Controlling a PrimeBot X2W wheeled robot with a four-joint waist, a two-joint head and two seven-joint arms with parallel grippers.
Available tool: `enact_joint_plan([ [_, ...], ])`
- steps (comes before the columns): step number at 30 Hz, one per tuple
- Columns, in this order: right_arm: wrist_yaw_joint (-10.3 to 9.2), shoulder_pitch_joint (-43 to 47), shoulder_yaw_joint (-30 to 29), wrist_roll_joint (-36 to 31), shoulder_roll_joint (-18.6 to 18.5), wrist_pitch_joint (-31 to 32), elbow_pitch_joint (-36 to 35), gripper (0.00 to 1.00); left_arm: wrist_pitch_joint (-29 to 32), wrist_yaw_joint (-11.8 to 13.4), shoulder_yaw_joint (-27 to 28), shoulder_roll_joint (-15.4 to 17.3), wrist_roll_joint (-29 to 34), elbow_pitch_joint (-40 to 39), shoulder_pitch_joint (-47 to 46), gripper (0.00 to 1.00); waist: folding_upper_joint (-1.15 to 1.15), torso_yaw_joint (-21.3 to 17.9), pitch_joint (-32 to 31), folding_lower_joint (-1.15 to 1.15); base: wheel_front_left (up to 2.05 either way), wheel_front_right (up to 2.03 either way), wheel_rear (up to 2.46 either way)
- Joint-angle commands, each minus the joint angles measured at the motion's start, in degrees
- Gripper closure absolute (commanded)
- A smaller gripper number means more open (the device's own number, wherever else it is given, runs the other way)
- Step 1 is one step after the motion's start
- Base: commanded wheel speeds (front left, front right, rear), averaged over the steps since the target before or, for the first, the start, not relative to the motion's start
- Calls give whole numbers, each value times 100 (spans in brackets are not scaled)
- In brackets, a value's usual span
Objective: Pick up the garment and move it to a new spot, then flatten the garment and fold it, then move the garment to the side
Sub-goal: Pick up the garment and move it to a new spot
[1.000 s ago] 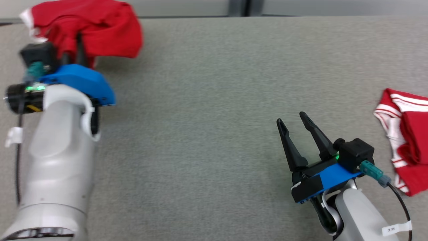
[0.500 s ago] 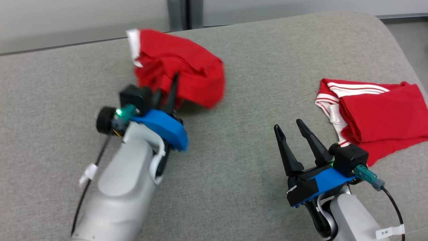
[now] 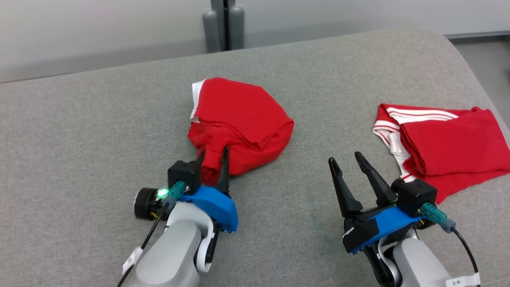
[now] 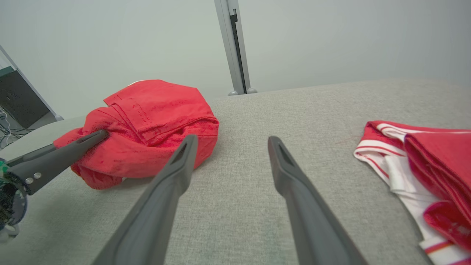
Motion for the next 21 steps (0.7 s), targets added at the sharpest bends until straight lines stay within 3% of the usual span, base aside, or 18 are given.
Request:
enact_joint_plan([
  [1, 1, 98, -25, -49, 11, -1, 36, 0, -24, 133, 223, 24, 161, -163, 228, 0, 0, 39, -74, 0, 0, 0, 0],
  [14, 1, 436, -96, -179, 96, -1, 259, 0, -25, 619, 1789, 256, 1323, -1531, 2067, 0, 0, 251, -785, 0, 0, 0, 0],
  [21, 1, 716, -109, -241, 111, -1, 401, 0, -26, 468, 2333, 156, 1759, -1850, 2987, 0, 0, 351, -1168, 0, 0, 0, 0],
])
